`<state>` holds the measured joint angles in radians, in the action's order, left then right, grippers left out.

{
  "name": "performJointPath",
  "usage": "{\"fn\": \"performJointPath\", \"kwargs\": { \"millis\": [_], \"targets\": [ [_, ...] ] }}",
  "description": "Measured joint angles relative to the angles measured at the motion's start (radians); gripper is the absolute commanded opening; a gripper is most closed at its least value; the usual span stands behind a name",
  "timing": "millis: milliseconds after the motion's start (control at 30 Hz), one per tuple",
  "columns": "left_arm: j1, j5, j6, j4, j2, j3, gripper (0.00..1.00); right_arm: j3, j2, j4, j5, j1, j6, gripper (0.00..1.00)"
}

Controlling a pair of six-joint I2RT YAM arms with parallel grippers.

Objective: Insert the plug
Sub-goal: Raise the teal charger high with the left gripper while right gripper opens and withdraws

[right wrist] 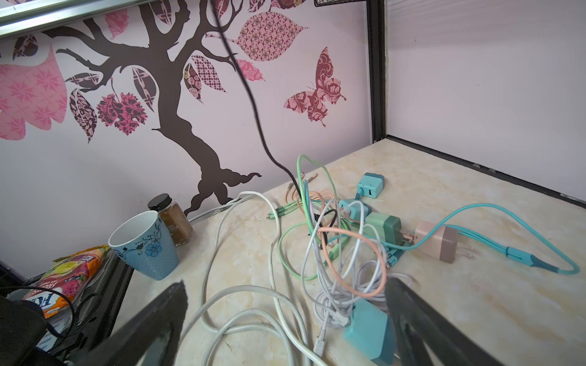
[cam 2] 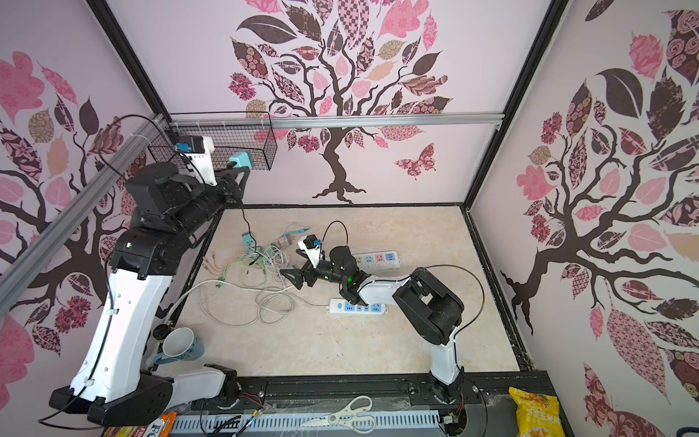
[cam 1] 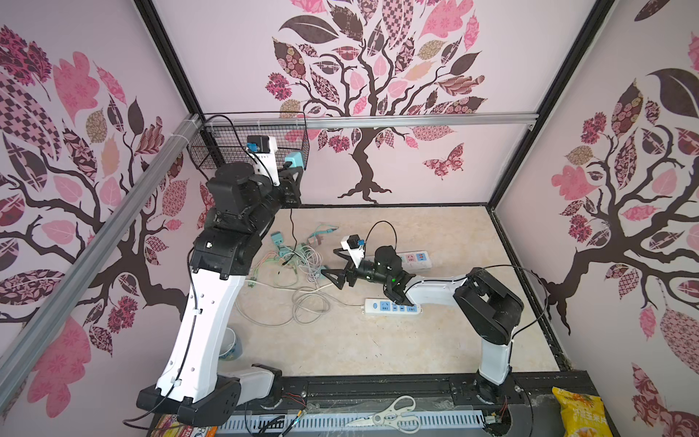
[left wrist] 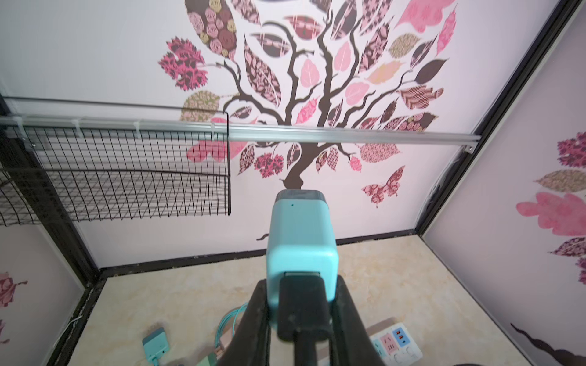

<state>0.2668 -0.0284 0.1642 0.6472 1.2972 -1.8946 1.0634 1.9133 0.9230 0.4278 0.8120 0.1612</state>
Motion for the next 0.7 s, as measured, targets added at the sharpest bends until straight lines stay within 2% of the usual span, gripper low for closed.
{"fn": "performJointPath", "kwargs": {
  "millis": [200,400,600,700],
  "targets": [
    [0.0,-0.034,0.036,0.046,0.008,-0.161,0.0,0.053,0.026,0.003,0.038,0.007,-0.006,0.98],
    [0.0,-0.089,0.069,0.074,0.035,-0.196,0.0,0.164,0.083,-0.007,0.032,0.037,-0.043,0.97],
    [0.0,-0.126,0.083,0.104,0.041,-0.198,0.0,0.359,0.197,-0.047,0.035,0.083,-0.072,0.94],
    [0.0,-0.134,0.084,0.11,0.035,-0.198,0.0,0.46,0.263,-0.079,0.027,0.101,-0.083,0.89]
  ]
}}
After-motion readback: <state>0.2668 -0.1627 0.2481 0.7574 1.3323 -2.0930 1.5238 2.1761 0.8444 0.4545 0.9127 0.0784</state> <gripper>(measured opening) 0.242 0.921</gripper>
